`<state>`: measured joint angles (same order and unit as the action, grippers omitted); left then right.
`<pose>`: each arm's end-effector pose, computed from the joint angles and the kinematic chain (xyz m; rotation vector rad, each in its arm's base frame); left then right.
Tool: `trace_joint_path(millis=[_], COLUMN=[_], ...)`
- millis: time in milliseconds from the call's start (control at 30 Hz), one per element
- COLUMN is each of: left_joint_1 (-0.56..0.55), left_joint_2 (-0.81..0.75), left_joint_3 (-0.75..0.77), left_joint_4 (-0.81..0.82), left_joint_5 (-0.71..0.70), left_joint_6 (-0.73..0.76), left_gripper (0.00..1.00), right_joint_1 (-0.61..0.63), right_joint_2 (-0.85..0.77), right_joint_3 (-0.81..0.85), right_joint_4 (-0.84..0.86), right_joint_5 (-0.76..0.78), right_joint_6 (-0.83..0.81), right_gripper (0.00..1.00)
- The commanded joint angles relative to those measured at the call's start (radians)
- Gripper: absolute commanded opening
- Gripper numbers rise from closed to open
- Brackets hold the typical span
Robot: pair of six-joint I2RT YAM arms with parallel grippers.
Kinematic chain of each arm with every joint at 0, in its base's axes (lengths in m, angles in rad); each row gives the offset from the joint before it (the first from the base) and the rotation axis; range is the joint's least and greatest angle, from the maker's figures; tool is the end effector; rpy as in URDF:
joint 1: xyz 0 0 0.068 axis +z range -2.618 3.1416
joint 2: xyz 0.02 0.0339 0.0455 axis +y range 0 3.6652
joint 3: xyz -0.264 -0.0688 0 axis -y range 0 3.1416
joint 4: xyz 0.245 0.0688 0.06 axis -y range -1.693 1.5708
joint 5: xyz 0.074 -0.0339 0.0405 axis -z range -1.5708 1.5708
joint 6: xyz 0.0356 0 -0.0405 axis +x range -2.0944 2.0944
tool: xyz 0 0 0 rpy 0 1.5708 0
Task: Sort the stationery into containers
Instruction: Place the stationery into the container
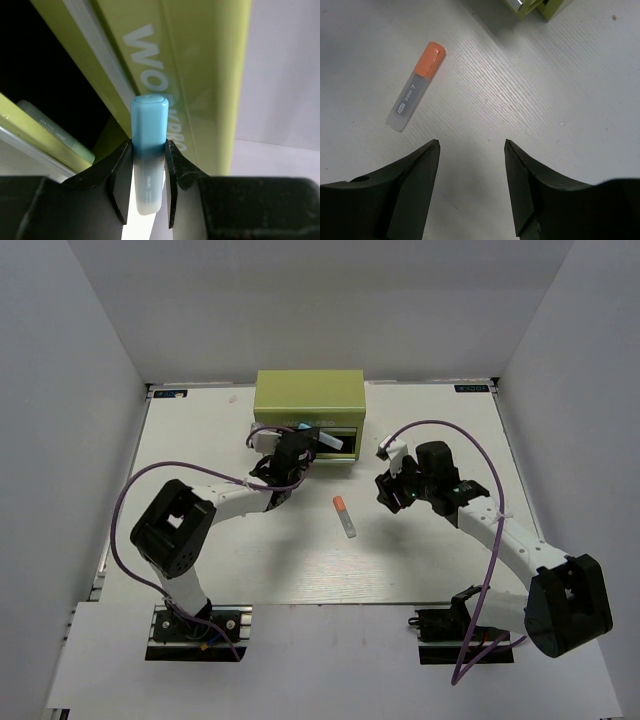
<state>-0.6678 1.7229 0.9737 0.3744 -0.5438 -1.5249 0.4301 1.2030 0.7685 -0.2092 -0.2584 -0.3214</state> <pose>0.3078 -0.2193 0.2133 -1.1605 1.6386 -0.9441 0.2319 0.1164 0.2461 -0.9431 2.0001 0.3462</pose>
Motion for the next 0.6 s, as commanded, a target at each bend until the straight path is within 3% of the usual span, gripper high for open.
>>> trace_joint_path(millis=[0,100,167,267,567], left_joint_1=[0.008,0.008,0.008,0.008,0.008], left_joint_2=[0.015,0.041,0.052,0.064,0.073], left_joint_3=[0.053,0.063,0.076,0.095,0.114], left_joint_4=[0.009,0.009,-0.002,-0.002,-0.080], left_joint_5=[-0.053,-0.062,-0.071,-0.082,-0.113], left_joint_6=[-0.027,-0.052,-0.076,-0.095,-0.150], left_gripper=[0.02,0.09,0.21,0.30,0.39], right_joint_1=[-0.004,-0.002,-0.001,0.004,0.010], right_joint_2=[-0.013,0.001,0.018,0.038,0.081], right_joint_3=[-0.005,0.002,0.011,0.022,0.038], right_joint_4=[0.028,0.024,0.019,0.014,0.011], right_joint_5=[-0.025,-0.056,-0.067,-0.077,-0.090], right_joint_6=[0.001,0.002,0.008,0.013,0.018], right_gripper=[0.61,0.61,0.61,0.60,0.58])
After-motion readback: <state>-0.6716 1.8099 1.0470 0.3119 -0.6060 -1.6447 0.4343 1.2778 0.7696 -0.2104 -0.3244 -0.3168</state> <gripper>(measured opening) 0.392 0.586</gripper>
